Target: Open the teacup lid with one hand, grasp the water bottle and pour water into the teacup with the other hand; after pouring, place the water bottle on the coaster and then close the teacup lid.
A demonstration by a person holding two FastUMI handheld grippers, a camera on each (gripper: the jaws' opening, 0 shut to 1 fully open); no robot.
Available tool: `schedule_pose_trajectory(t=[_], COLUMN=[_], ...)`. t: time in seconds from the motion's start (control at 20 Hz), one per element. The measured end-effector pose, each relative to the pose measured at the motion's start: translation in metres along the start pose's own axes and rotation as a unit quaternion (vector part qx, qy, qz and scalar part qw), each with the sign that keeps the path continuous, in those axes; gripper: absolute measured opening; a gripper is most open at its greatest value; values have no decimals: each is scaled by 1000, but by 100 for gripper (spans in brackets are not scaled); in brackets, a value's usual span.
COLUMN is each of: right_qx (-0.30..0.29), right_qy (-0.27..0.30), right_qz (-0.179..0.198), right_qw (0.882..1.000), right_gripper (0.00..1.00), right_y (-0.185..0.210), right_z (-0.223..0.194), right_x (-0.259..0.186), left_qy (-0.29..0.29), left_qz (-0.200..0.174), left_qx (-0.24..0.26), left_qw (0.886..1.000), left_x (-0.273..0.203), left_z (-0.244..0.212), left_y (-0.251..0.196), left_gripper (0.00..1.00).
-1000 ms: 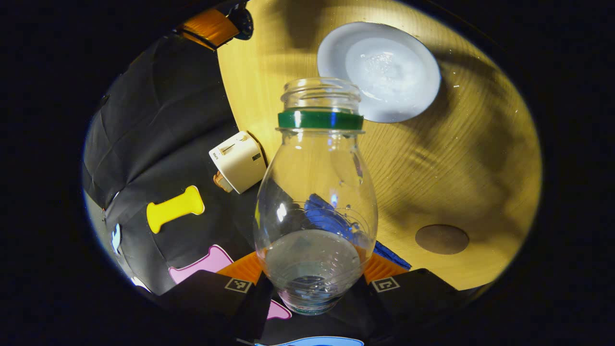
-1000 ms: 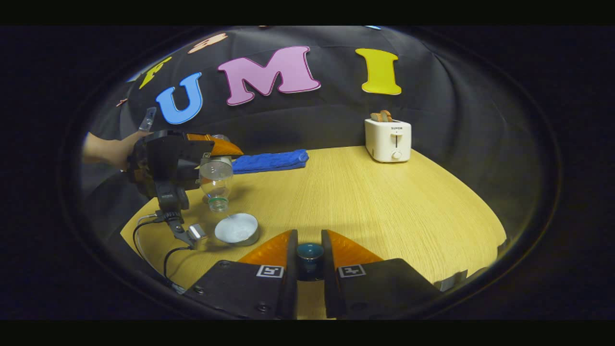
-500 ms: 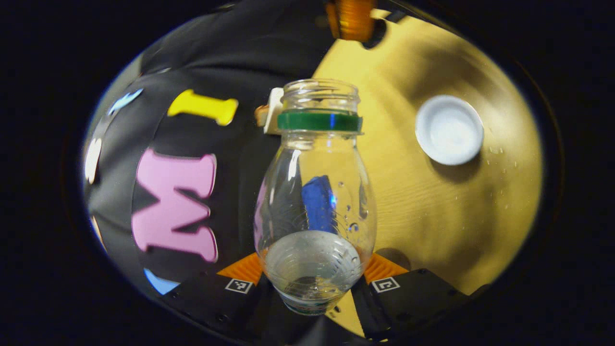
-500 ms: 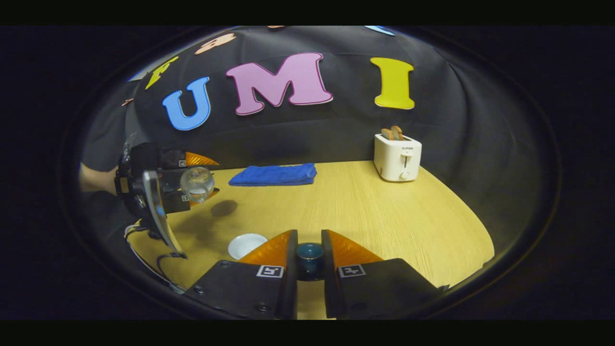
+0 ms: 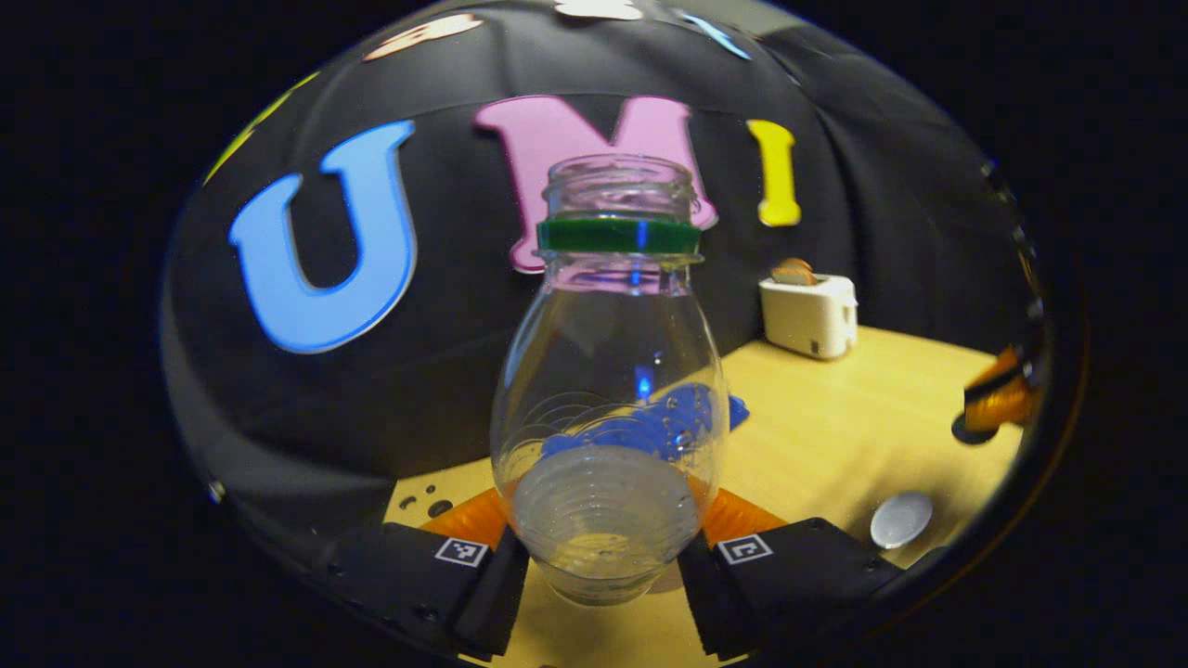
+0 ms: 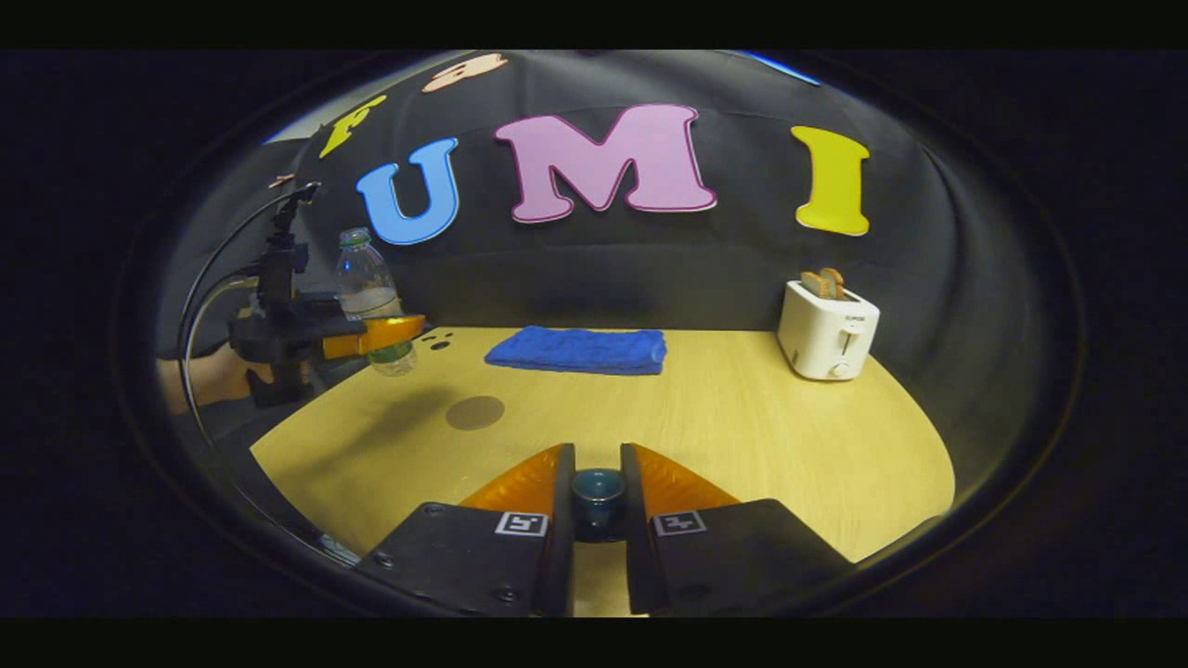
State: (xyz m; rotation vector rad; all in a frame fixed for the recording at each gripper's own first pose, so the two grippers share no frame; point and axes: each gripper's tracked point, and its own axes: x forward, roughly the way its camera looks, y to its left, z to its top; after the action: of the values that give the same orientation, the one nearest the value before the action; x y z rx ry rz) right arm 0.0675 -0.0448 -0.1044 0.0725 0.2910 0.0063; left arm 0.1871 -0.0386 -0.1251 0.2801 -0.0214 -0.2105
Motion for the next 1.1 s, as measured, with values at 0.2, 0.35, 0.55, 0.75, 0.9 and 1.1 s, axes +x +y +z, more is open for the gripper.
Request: schedule_pose_trajectory(t=[0.2, 0.35, 0.55, 0.75, 0.9, 1.1], right_qx=[4, 13, 8, 8, 9, 16], right_qy=[-6, -6, -1, -2, -5, -8], right_qz=[6, 15, 20, 21, 20, 21], right_qw=[1000, 1000, 1000, 1000, 1000, 1000], right_gripper=[26, 26, 26, 26, 26, 26], right_y=[14, 24, 29, 30, 31, 29], right_z=[-10, -24, -38, -44, -43, -39], right_x=[22, 36, 46, 44, 42, 40], left_qy=[10, 16, 23, 39, 52, 59], left_qz=[-12, -27, -35, -37, -33, -31], left_qx=[-97, -131, -128, -103, -77, -81], left_qw=[995, 991, 991, 993, 995, 994], left_x=[8, 19, 27, 22, 25, 19], left_z=[-22, -34, -41, -48, -55, -54], left_y=[-24, -35, -41, -39, -35, -38], left_gripper=[75, 75, 76, 78, 80, 99])
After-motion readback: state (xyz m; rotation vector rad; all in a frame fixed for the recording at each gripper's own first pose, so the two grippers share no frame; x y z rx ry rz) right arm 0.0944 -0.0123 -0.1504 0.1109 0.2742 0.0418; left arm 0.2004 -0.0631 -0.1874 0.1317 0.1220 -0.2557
